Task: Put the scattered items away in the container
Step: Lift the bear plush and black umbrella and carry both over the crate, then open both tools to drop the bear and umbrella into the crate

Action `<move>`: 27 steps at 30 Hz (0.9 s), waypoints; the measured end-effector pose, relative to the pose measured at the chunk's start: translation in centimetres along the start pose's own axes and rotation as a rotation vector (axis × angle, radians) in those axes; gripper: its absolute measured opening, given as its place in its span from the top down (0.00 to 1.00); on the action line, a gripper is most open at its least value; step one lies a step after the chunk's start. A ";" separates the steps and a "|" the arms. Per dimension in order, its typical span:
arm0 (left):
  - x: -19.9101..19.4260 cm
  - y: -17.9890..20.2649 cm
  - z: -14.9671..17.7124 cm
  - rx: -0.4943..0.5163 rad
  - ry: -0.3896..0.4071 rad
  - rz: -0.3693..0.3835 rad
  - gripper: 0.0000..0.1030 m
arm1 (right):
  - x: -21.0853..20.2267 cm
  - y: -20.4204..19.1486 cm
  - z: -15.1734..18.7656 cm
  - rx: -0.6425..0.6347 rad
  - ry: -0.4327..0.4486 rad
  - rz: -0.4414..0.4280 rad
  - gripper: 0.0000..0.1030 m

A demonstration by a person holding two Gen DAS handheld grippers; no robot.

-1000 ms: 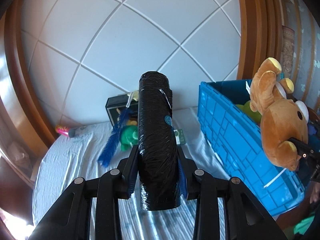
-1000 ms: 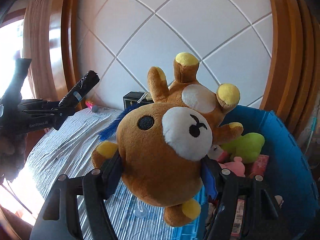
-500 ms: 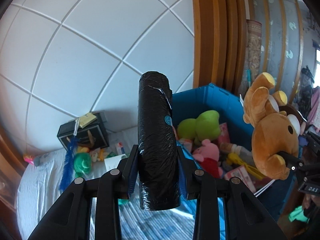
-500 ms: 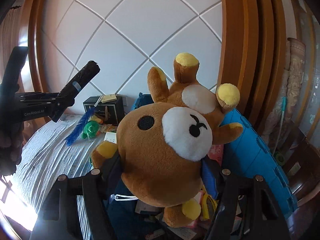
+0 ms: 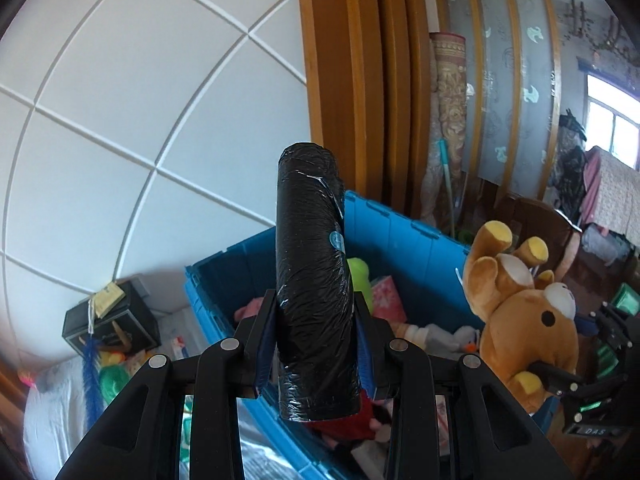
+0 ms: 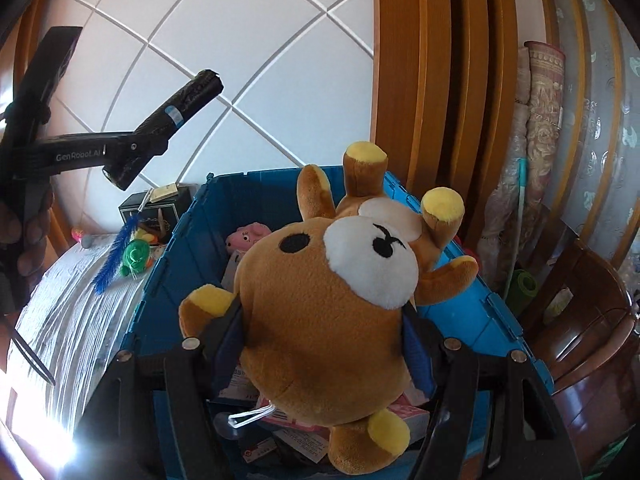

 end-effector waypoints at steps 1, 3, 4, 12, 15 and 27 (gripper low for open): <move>0.3 0.2 -0.6 0.005 0.003 0.003 0.68 | 0.2 0.1 -0.2 0.001 0.000 0.002 0.34; 0.9 0.6 -1.8 0.013 0.007 0.006 0.68 | 0.5 0.3 -0.5 0.003 0.004 0.003 0.34; 1.3 0.7 -2.2 0.020 0.004 0.012 0.67 | 0.5 0.1 -0.7 0.003 0.008 0.002 0.34; 3.8 1.0 -3.9 0.053 -0.012 0.070 0.01 | 1.2 0.1 -3.5 -0.019 0.085 0.039 0.10; 4.6 0.7 -3.5 0.053 -0.031 0.052 0.01 | 2.1 0.3 -3.2 -0.014 0.056 0.037 0.10; 5.4 0.6 -1.9 0.037 -0.052 0.068 0.01 | 2.3 0.9 -0.6 0.023 -0.027 0.039 0.10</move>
Point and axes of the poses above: each gripper's, at about its wrist camera, not at the fingertips, and x roughly the way its jaws point, y to its right, z to its underside, the point moved 9 cm from there along x, roughly the way its jaws point, and after that the axes turned 8 degrees about x, right-handed, at the moved point
